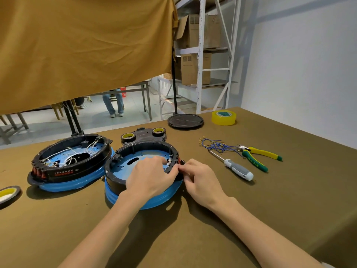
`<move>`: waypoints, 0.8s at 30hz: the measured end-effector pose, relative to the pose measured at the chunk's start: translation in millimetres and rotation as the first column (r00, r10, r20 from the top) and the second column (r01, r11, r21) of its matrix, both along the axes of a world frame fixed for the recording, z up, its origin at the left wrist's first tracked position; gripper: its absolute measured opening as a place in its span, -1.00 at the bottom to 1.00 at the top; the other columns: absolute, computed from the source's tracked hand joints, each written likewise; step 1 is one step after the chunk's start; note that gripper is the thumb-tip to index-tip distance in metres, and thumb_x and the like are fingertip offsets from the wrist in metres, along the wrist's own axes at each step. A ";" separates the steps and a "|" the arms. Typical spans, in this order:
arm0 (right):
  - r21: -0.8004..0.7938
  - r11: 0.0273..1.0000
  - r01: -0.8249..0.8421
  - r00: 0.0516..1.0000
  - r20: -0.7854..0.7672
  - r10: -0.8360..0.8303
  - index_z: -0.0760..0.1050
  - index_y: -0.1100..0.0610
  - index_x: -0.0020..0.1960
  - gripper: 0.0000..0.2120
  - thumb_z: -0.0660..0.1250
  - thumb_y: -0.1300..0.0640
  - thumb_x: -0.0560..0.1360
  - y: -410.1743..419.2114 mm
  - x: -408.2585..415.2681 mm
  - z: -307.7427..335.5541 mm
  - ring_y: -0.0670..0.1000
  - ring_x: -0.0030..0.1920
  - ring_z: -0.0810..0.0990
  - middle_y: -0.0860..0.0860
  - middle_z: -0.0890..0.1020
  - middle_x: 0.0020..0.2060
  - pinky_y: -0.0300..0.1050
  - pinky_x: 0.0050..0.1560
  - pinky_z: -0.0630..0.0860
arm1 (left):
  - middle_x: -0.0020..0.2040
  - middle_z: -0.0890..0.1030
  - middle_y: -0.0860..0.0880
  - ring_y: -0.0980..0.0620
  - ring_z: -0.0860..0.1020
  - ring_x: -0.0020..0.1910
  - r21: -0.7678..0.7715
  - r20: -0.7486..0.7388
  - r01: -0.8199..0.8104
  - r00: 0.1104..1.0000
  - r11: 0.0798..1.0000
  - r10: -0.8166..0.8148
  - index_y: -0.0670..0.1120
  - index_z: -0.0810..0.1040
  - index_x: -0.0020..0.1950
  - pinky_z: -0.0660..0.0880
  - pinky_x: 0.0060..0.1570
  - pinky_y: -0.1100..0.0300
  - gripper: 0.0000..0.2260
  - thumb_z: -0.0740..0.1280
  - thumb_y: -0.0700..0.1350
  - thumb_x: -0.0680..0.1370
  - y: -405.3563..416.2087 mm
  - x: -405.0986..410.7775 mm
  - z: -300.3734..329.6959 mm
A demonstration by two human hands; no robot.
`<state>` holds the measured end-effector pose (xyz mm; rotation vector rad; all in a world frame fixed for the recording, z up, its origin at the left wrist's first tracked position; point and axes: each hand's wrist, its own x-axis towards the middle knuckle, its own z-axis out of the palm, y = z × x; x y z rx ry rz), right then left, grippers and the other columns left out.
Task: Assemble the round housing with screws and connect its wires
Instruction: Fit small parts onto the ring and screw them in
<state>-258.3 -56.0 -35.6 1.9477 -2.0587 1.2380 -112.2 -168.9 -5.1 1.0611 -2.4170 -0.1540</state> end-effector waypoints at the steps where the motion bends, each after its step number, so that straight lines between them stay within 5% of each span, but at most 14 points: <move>1: 0.027 0.999 -0.023 1.000 -0.008 0.023 0.57 0.01 0.38 -0.62 0.31 0.26 0.61 2.0 -0.5 -1.7 -0.17 -0.01 0.55 -0.10 0.61 0.08 -0.31 0.02 0.53 | -0.14 0.69 0.08 0.13 0.62 -0.16 0.040 -0.004 0.013 1.000 0.999 -0.013 0.10 0.66 0.21 0.61 -0.09 0.10 -0.34 0.01 0.50 0.51 -0.2 1.1 1.8; 6: -0.019 1.000 -0.009 0.950 0.311 0.014 0.63 0.04 0.26 -0.68 0.29 0.31 0.61 -1.4 -3.7 0.0 -0.28 -0.12 0.60 -0.17 0.64 -0.01 -0.37 -0.11 0.53 | -0.28 0.62 -0.10 0.14 0.52 -0.33 0.182 -0.097 0.089 0.993 0.979 -0.072 0.05 0.68 0.07 0.37 -0.29 0.20 -0.37 -0.09 0.37 0.64 0.8 12.7 13.3; 9: -0.138 0.977 0.160 0.955 0.272 -0.118 0.63 0.03 0.18 -0.75 0.31 0.28 0.60 -4.5 -5.6 2.6 -0.22 -0.05 0.60 -0.15 0.64 -0.03 -0.31 -0.05 0.55 | -0.50 0.41 -0.01 0.12 0.46 -0.39 0.255 -0.095 0.203 0.978 0.946 -0.184 0.04 0.73 0.09 0.42 -0.23 0.08 -0.32 -0.06 0.42 0.61 0.9 28.2 19.9; 12: -0.196 0.972 0.128 0.951 0.303 -0.064 0.57 0.02 0.32 -0.72 0.29 0.16 0.64 -3.8 -11.3 7.8 -0.23 0.15 0.53 -0.12 0.59 0.17 -0.23 0.17 0.51 | -0.49 0.26 0.02 0.14 0.30 -0.47 0.304 -0.073 0.278 0.961 0.911 -0.268 0.11 0.74 0.06 0.35 -0.22 0.01 -0.31 -0.05 0.49 0.57 5.0 39.7 25.3; 16: -0.050 0.994 -0.097 0.945 0.309 0.107 0.66 -0.07 0.22 -0.66 0.13 -0.04 0.66 -3.0 -10.4 10.3 -0.22 0.51 0.26 -0.13 0.48 0.45 -0.10 0.51 0.16 | -0.35 0.56 0.19 0.23 0.51 -0.35 0.212 0.039 0.265 0.959 0.940 -0.280 0.17 0.69 0.11 0.36 -0.26 0.24 -0.35 -0.07 0.50 0.55 13.9 44.1 27.4; 20: -0.026 0.986 -0.166 0.932 0.323 0.165 0.67 -0.04 0.00 -0.66 0.12 -0.04 0.65 -1.5 -8.6 8.8 -0.21 0.49 0.31 -0.11 0.61 0.32 -0.10 0.49 0.22 | -0.28 0.56 0.25 0.31 0.52 -0.27 -0.005 0.179 0.225 0.959 0.974 -0.221 0.22 0.66 0.14 0.32 -0.35 0.33 -0.31 -0.02 0.61 0.43 22.0 37.1 24.1; 24: -0.064 0.985 -0.159 0.903 0.394 0.172 0.70 0.01 -0.15 -0.57 0.10 -0.05 0.65 1.4 -11.8 14.0 -0.20 0.32 0.48 -0.16 0.70 0.02 -0.06 0.38 0.36 | -0.34 0.54 0.32 0.33 0.49 -0.31 0.059 0.070 0.279 0.956 0.958 -0.283 0.12 0.70 0.15 0.26 -0.39 0.42 -0.42 0.28 0.51 0.42 20.8 36.6 22.3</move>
